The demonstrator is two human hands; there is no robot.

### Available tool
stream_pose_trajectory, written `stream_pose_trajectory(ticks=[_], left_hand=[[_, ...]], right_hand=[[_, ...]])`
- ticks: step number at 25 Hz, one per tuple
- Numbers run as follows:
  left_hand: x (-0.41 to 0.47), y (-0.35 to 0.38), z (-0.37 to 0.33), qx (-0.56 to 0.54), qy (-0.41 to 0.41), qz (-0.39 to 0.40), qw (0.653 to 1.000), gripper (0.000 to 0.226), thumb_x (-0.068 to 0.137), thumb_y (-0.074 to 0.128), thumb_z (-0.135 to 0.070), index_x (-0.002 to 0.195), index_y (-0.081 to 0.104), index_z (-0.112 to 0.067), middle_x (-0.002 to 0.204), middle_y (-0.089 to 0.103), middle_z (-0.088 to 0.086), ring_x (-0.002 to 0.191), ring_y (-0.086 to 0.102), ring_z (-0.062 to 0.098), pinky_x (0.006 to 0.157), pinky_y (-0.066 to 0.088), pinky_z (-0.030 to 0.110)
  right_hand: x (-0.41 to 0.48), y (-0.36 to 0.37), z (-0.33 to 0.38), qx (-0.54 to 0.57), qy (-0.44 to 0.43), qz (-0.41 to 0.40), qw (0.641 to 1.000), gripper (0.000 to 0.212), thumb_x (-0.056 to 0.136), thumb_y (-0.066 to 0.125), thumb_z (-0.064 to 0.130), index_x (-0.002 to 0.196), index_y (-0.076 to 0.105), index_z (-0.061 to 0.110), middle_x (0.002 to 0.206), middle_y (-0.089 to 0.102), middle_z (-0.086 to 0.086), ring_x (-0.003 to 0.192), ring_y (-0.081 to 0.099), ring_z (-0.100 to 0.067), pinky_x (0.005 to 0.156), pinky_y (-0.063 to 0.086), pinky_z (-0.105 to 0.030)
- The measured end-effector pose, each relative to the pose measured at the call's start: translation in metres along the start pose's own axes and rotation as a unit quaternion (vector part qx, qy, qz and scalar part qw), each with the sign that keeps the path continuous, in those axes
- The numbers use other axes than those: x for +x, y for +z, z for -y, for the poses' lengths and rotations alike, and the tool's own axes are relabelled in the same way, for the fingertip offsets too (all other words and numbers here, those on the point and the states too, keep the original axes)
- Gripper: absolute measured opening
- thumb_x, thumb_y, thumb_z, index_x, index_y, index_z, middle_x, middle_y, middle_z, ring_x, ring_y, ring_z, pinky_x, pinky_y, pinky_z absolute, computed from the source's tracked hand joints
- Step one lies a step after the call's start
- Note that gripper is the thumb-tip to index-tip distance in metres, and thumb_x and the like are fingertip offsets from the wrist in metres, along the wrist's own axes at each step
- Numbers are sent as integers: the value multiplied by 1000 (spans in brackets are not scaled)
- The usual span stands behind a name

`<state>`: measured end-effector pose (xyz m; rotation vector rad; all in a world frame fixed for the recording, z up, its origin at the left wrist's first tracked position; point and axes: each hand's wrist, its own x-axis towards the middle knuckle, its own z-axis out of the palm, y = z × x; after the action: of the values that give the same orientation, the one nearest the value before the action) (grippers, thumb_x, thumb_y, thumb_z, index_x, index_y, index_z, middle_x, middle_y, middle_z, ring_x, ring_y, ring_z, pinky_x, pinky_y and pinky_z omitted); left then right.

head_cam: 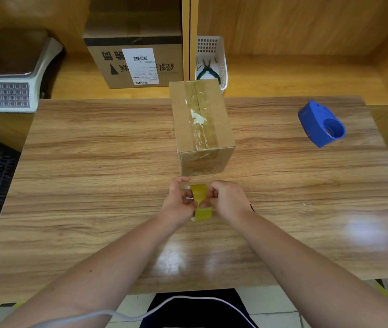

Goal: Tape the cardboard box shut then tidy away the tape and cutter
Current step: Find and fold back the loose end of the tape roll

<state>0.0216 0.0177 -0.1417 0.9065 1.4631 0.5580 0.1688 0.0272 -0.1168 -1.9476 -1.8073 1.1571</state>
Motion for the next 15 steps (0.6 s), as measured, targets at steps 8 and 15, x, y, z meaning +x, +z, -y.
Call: stream_pose_trajectory(ticks=[8, 15], left_hand=[[-3, -5, -4, -26, -11, -4, 1000, 63, 83, 53, 13, 122, 28, -31, 97, 64, 10, 87, 64, 28, 80, 54, 63], [-5, -3, -4, -29, -13, -5, 999, 66, 83, 53, 13, 121, 27, -34, 99, 64, 13, 79, 65, 26, 78, 56, 60]], right_hand=[[-11, 10, -6, -30, -97, -37, 994, 39, 80, 70, 32, 116, 60, 20, 93, 73, -5, 85, 66, -23, 73, 51, -36], [-15, 16, -15, -61, -117, -59, 990, 35, 83, 67, 34, 110, 65, 12, 94, 72, -12, 89, 64, -29, 72, 50, -38]])
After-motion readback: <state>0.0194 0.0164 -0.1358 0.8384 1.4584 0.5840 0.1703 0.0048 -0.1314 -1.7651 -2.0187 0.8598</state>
